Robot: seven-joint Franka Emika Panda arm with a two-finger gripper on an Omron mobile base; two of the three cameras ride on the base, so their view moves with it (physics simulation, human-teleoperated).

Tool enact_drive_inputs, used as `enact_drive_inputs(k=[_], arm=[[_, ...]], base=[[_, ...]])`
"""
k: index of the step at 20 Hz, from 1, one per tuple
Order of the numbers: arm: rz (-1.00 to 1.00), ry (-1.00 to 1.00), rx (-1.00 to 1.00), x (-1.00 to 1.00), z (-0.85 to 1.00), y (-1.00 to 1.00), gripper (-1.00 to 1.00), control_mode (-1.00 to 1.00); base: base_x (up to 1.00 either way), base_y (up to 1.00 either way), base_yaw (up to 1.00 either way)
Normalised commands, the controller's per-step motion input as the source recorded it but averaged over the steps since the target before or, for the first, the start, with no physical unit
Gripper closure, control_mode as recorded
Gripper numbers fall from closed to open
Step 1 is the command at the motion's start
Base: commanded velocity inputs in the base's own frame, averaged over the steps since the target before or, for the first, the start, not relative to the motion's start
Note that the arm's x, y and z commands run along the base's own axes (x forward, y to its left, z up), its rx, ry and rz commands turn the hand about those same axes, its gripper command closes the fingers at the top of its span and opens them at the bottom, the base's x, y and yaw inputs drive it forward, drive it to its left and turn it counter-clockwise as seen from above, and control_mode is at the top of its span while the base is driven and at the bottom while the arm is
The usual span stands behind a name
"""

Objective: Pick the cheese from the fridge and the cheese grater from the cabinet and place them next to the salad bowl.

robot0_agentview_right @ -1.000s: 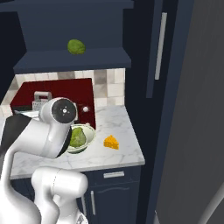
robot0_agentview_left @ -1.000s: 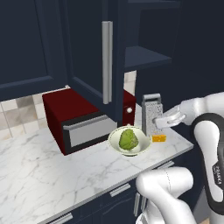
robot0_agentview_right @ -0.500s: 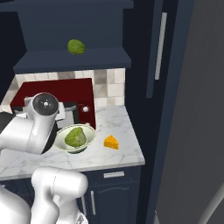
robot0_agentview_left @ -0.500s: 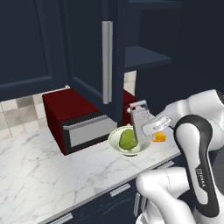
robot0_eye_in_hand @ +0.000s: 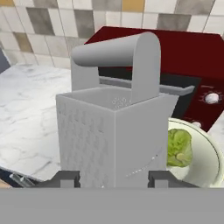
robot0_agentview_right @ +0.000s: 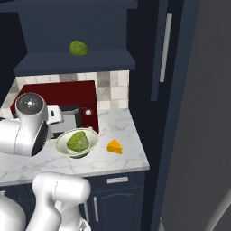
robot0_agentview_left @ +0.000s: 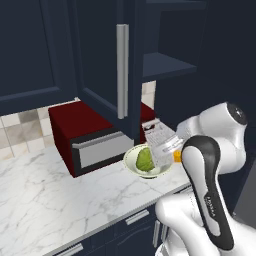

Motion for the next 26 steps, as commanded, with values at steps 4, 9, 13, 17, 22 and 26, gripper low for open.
enact_drive_inputs(k=[4,9,13,17,22,26], arm=[[-0.34,-0.17,0.00,-0.16,-0.41,0.00,1.00,-1.00],[-0.34,-0.19,0.00,-0.42,-0.45,0.00,1.00,-1.00],[-0.30,-0.17,0.00,-0.67,-0.55,-0.03,1.00,-1.00],[-0.23,-0.06,0.00,-0.69,-0.53,0.00,1.00,-1.00],[-0.04,-0.02,-0.01,-0.23,-0.36,0.22,1.00,-1.00],[-0.01,-0.08,-0.09,0.00,-0.55,0.34,1.00,-1.00]], base=[[0.00,0.00,0.00],[0.00,0.00,0.00],[0.00,0.00,0.00],[0.00,0.00,0.00],[0.00,0.00,0.00],[0.00,0.00,0.00]])
